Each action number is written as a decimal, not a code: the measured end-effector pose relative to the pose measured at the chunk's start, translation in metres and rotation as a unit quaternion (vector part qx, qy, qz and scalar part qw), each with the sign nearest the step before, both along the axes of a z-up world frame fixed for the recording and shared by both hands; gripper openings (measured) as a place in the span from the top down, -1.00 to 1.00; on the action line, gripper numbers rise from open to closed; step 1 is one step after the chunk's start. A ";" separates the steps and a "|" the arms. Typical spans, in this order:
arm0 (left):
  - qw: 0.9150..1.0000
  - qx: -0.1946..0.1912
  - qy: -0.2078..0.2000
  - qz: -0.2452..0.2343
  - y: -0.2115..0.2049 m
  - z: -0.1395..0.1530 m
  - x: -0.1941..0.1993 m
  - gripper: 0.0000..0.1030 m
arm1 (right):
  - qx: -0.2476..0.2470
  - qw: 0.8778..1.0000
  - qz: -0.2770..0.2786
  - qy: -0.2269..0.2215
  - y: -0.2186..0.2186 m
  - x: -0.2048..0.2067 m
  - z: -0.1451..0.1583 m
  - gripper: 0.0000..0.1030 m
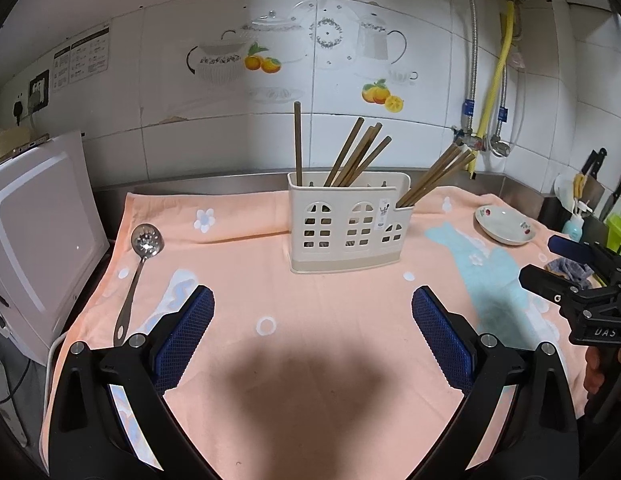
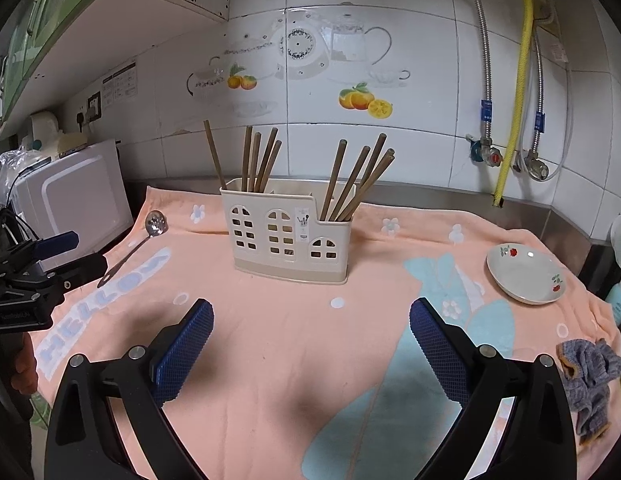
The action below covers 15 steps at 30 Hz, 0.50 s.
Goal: Organize utensils
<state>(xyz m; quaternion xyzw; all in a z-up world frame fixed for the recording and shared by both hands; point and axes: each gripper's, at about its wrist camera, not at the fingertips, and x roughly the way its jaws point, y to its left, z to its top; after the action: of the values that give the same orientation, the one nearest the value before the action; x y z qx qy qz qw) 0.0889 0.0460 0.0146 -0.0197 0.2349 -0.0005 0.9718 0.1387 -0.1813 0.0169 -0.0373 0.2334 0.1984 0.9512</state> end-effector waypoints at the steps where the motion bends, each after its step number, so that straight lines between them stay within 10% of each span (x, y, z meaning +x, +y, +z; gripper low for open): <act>1: 1.000 0.000 0.000 -0.002 -0.001 0.000 0.000 -0.90 | 0.000 1.000 0.000 -0.001 0.000 0.000 0.000 -0.85; 15: 1.000 0.005 0.007 -0.006 -0.009 -0.002 0.000 -0.90 | 0.004 1.000 0.002 0.001 -0.001 -0.003 0.000 -0.85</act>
<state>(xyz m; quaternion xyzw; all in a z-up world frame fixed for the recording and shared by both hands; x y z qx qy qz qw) 0.0886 0.0374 0.0126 -0.0133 0.2416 -0.0050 0.9703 0.1357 -0.1826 0.0169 -0.0335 0.2335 0.2012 0.9507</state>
